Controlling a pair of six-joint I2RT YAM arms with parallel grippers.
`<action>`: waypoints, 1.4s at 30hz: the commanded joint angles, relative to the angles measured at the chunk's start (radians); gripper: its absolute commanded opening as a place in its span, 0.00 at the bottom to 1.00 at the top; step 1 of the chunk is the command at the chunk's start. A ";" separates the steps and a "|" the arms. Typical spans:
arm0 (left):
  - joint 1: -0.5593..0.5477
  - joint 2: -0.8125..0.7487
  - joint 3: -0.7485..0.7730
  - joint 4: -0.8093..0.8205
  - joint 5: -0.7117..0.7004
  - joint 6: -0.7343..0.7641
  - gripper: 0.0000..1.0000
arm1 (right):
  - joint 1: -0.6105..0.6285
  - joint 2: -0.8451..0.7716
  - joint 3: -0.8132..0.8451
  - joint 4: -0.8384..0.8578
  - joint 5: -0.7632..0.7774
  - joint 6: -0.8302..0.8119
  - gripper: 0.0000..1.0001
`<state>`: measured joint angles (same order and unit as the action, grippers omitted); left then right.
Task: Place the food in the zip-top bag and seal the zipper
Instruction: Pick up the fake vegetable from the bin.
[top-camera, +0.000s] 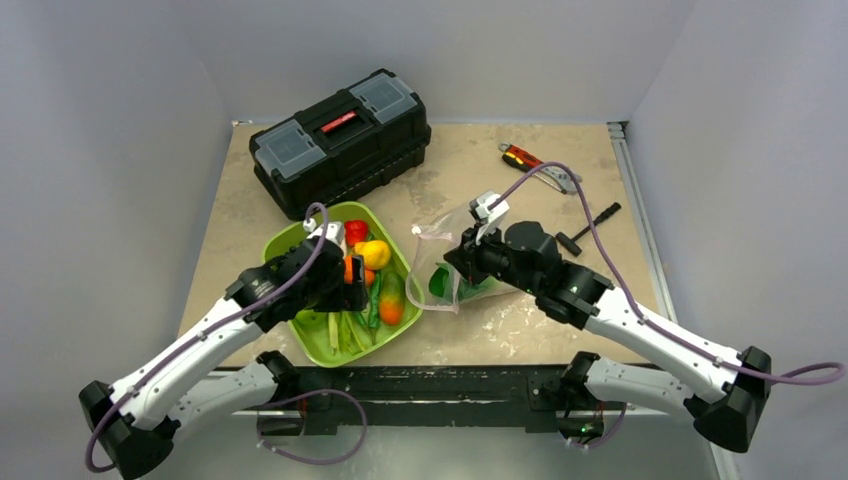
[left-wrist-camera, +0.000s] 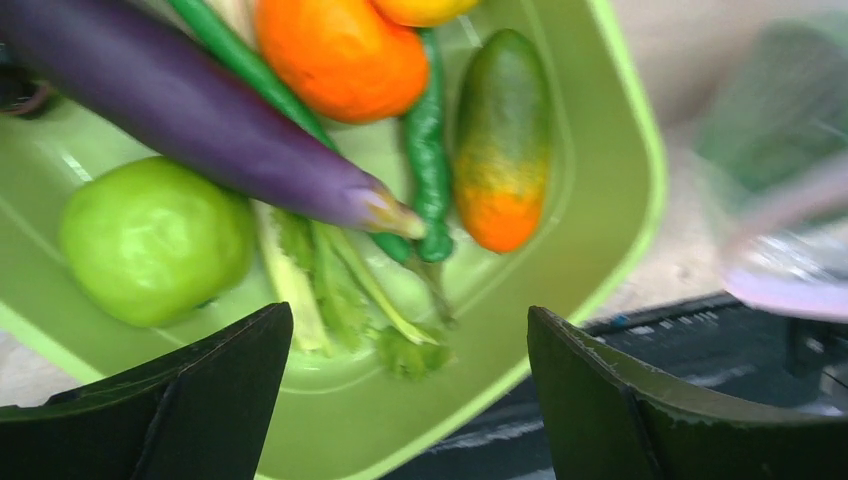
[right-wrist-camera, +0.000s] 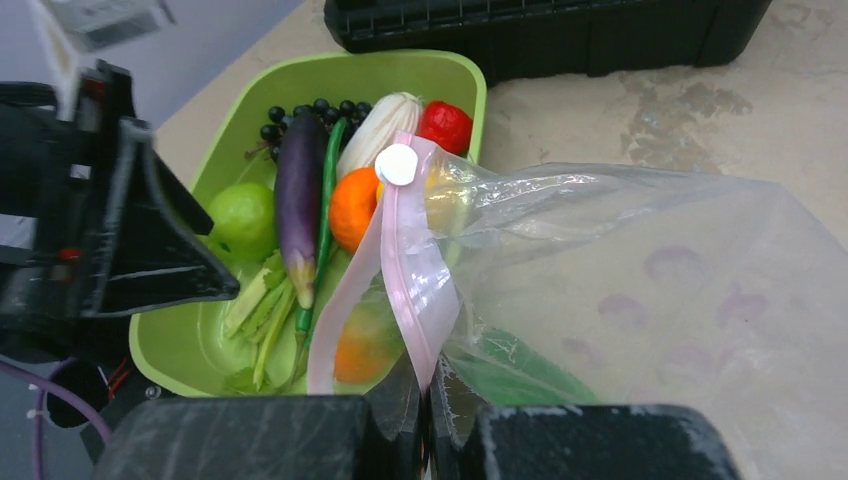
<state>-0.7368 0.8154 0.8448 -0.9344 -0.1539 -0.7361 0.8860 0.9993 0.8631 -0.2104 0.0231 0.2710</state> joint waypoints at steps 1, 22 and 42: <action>0.034 0.082 0.055 -0.054 -0.175 0.015 0.89 | 0.001 -0.066 -0.018 0.089 0.013 -0.028 0.00; 0.359 0.492 0.290 0.183 -0.184 0.135 0.39 | 0.001 -0.174 -0.131 0.167 0.034 -0.030 0.00; 0.361 0.896 0.299 0.336 -0.341 0.069 0.64 | 0.001 -0.231 -0.147 0.166 0.037 -0.032 0.00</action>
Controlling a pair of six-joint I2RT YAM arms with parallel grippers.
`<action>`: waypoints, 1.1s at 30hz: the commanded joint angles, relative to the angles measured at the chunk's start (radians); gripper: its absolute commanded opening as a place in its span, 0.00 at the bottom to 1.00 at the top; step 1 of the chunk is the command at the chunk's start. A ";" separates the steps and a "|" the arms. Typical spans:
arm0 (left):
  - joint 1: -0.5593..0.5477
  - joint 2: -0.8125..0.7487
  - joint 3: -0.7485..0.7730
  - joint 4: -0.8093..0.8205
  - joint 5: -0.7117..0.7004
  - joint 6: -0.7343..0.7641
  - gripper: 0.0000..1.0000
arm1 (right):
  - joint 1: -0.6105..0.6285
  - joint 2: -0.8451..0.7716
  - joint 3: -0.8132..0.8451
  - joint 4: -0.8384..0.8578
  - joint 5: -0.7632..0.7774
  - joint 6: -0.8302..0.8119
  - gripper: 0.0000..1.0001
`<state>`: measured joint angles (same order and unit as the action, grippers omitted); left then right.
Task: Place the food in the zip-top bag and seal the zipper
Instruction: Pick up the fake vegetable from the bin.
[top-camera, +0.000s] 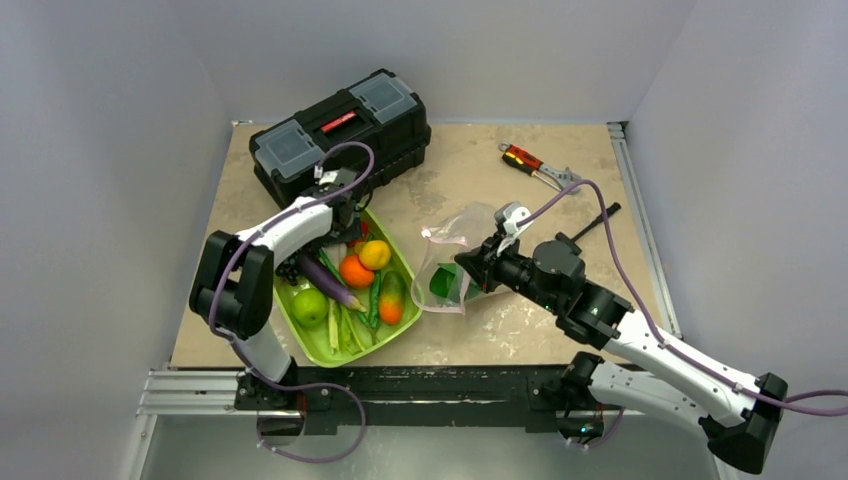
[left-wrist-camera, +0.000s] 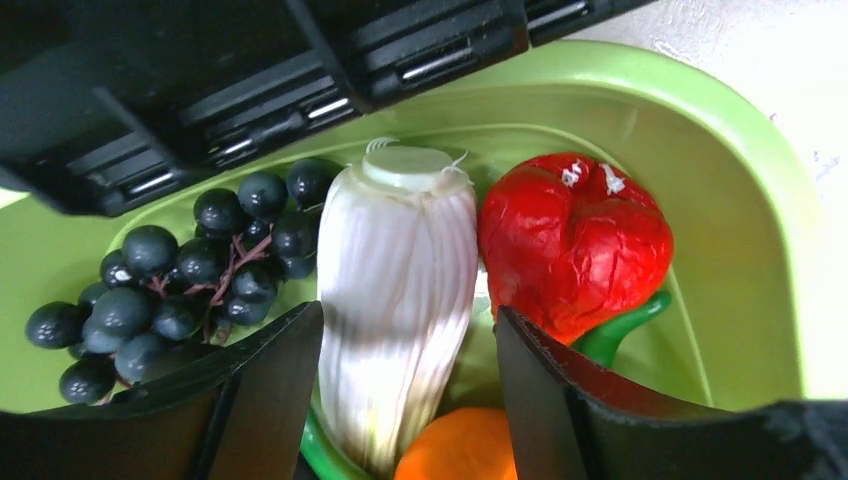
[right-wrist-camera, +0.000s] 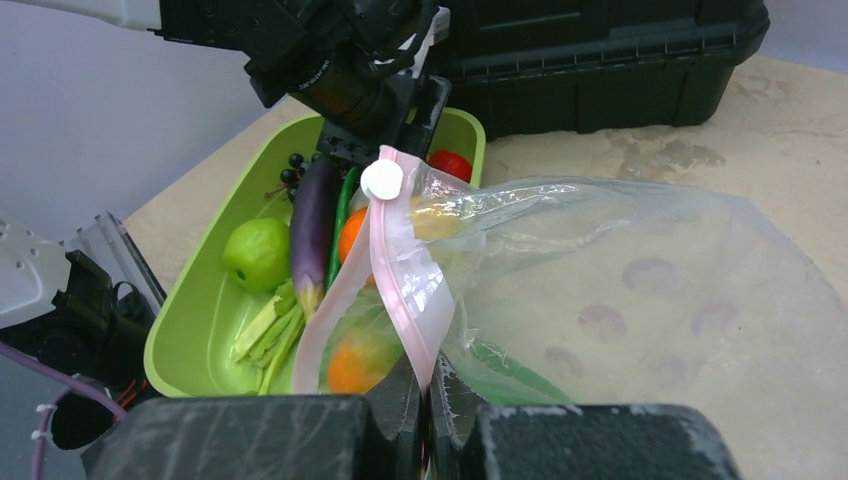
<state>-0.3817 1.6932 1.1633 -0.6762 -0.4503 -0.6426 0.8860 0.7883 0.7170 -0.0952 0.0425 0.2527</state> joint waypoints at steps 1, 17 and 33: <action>0.006 0.028 -0.025 0.088 -0.040 -0.026 0.64 | 0.000 -0.020 -0.001 0.051 0.018 -0.013 0.00; 0.007 -0.211 -0.078 0.085 -0.055 0.051 0.04 | 0.000 0.001 -0.005 0.058 0.027 -0.018 0.00; 0.007 -0.666 -0.085 0.171 -0.031 0.203 0.00 | 0.000 0.012 -0.004 0.073 0.030 -0.023 0.00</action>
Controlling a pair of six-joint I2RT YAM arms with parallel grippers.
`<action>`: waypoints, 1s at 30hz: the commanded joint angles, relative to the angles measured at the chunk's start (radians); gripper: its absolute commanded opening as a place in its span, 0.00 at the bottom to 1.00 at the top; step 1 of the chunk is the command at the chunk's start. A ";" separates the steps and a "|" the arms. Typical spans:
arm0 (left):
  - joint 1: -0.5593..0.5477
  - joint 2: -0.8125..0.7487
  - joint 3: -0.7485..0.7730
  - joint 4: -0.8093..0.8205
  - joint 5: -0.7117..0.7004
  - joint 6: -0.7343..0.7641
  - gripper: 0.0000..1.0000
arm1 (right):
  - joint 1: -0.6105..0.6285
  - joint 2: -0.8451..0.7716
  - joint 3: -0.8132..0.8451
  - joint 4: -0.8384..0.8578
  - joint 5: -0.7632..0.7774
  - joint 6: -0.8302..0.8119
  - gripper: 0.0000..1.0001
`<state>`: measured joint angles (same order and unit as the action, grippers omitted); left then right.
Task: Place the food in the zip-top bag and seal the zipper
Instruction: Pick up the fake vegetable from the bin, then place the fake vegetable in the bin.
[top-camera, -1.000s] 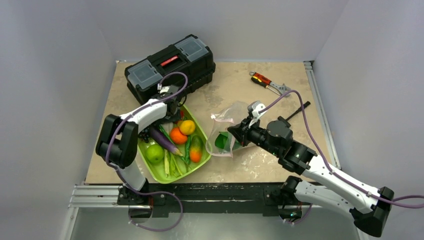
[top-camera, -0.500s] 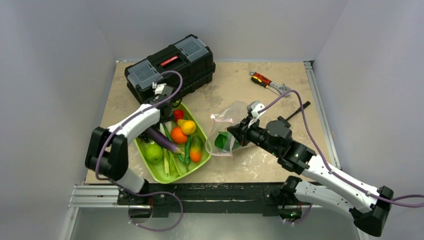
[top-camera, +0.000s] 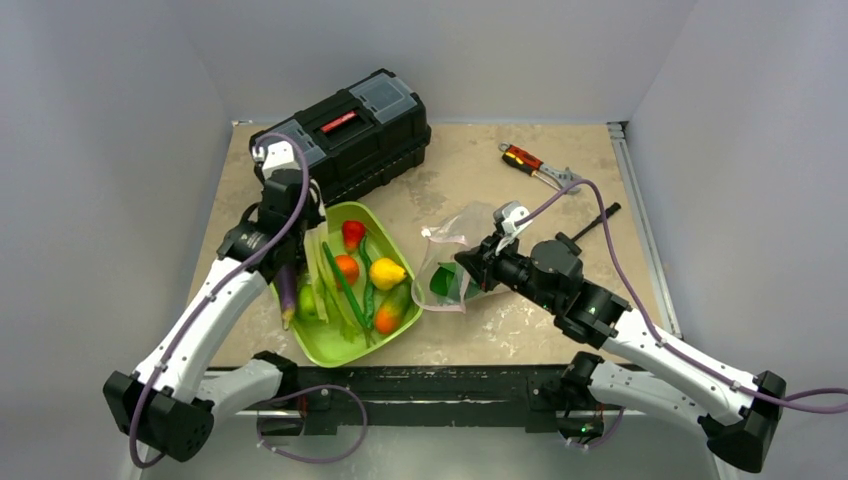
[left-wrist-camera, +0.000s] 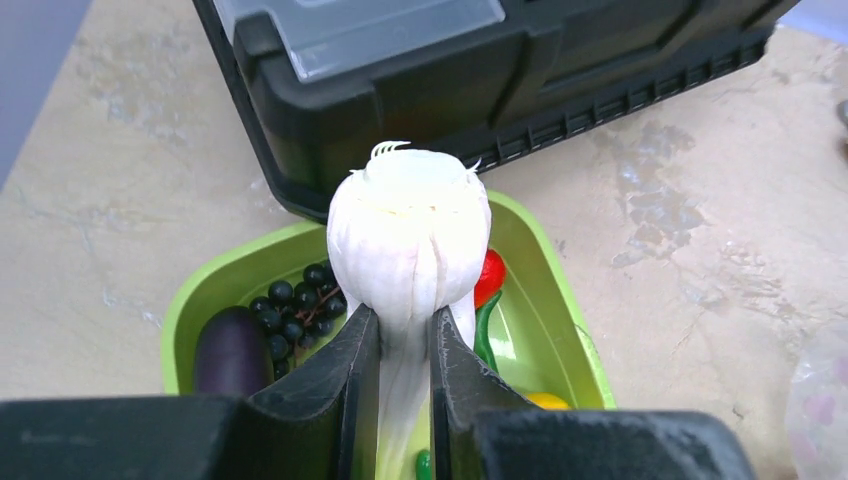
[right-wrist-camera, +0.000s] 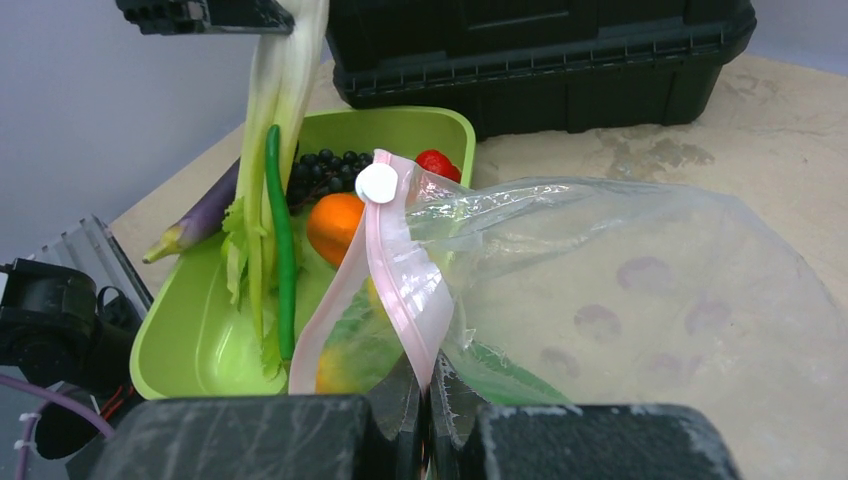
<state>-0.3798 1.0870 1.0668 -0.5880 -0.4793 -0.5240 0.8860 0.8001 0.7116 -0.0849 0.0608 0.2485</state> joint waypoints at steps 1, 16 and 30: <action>0.005 -0.070 0.020 0.089 0.001 0.094 0.00 | 0.001 0.002 0.002 0.062 0.012 -0.019 0.00; 0.005 -0.171 0.390 -0.159 0.140 0.476 0.00 | 0.001 0.010 0.005 0.075 0.003 -0.022 0.00; 0.002 0.045 0.353 -0.470 0.684 0.366 0.00 | 0.000 0.009 -0.001 0.080 0.000 -0.023 0.00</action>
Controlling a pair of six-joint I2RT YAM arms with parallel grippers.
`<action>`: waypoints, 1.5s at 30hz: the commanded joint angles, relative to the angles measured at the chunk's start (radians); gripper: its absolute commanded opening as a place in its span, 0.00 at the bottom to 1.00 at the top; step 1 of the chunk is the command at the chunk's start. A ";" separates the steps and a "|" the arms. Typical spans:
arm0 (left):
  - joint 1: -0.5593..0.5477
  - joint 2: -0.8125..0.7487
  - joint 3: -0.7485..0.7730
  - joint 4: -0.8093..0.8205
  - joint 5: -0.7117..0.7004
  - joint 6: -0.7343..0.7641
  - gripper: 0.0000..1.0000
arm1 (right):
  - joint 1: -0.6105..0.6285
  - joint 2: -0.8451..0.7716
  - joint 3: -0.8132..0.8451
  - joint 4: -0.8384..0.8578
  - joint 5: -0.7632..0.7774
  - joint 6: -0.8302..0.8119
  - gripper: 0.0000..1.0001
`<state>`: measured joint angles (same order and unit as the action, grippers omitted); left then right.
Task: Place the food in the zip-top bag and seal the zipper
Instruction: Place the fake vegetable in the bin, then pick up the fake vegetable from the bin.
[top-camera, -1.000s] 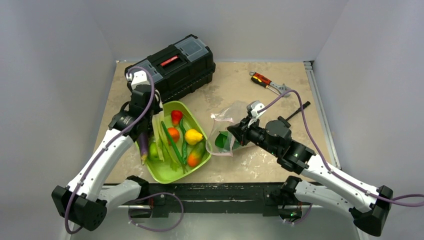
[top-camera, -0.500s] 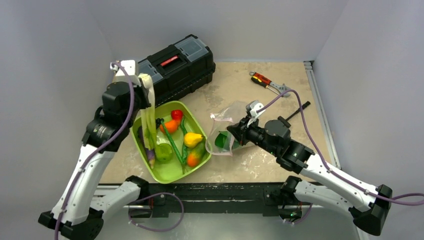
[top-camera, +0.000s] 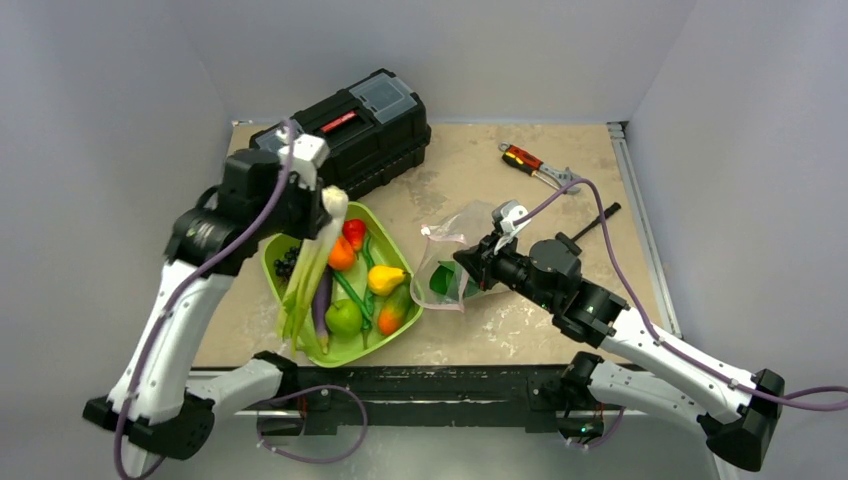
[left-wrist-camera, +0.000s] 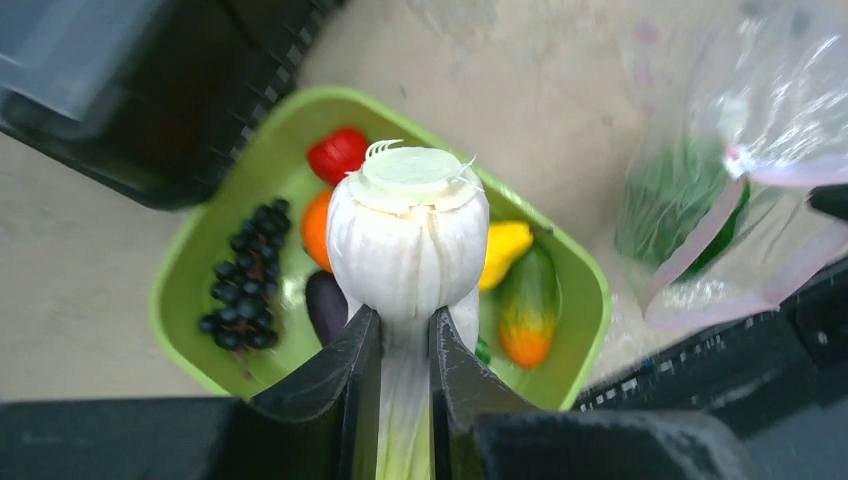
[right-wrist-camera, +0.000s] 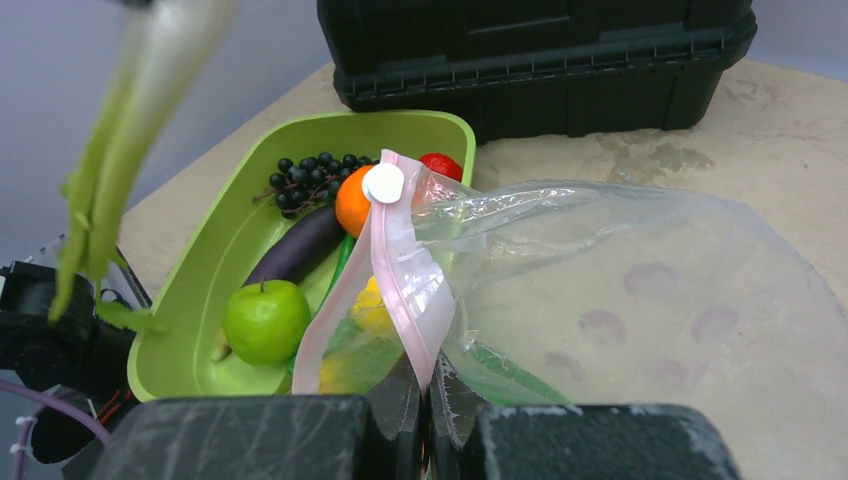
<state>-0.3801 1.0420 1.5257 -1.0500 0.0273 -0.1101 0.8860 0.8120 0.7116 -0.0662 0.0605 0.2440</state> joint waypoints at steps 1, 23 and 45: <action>0.003 0.106 -0.138 0.055 0.207 -0.053 0.00 | -0.001 -0.001 -0.001 0.061 -0.001 -0.018 0.00; -0.082 0.242 -0.451 0.307 0.160 -0.245 0.82 | 0.000 -0.016 -0.010 0.060 -0.009 -0.017 0.00; -0.269 0.211 -0.724 0.593 -0.228 -0.444 0.70 | 0.000 -0.031 -0.014 0.060 -0.027 -0.017 0.00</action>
<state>-0.6483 1.2232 0.8330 -0.5591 -0.2638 -0.5091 0.8860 0.7979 0.6968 -0.0582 0.0521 0.2420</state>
